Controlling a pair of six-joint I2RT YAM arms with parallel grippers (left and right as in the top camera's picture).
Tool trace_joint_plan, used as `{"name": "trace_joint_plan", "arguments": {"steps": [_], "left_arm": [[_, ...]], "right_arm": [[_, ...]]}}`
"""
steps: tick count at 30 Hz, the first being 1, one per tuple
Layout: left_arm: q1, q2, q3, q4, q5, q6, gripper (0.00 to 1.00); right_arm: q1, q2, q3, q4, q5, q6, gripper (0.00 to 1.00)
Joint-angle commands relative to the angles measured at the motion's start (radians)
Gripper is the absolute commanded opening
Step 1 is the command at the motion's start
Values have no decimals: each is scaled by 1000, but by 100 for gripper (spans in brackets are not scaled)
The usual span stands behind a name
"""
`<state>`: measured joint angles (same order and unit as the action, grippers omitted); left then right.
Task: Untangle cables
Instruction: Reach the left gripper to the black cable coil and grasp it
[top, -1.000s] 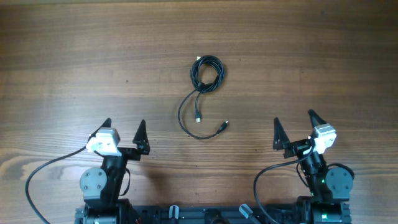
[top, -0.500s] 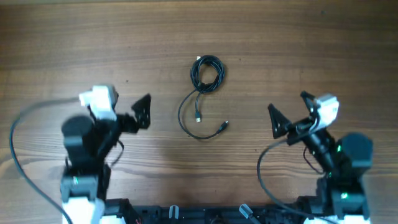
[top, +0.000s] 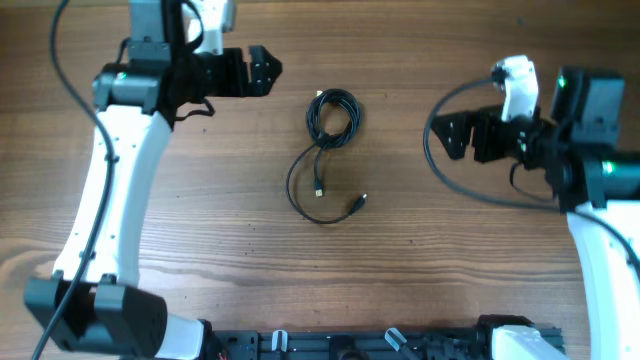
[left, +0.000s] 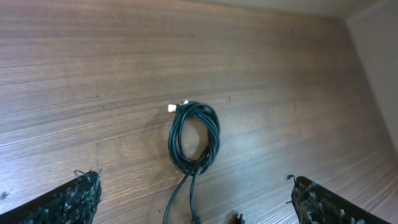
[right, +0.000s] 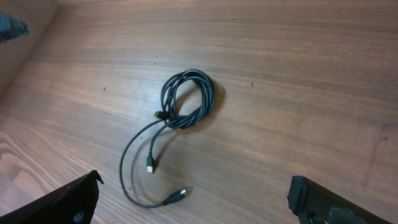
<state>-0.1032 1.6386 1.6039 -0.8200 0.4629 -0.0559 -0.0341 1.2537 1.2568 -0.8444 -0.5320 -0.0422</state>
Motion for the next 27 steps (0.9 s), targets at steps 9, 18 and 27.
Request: {"name": "trace_joint_plan", "arguments": {"steps": [9,18,27], "left_arm": [[-104,175,16,42,-20,6,100],[-149,431,16,183,-175,-189,80],[-220,556,16,261,-181,-192,72]], "right_arm": [[3,185,27,-7,-45,278,100],[3,185,27,-27,-44,256,100],[3,185,27,-28,-41,252,100]]}}
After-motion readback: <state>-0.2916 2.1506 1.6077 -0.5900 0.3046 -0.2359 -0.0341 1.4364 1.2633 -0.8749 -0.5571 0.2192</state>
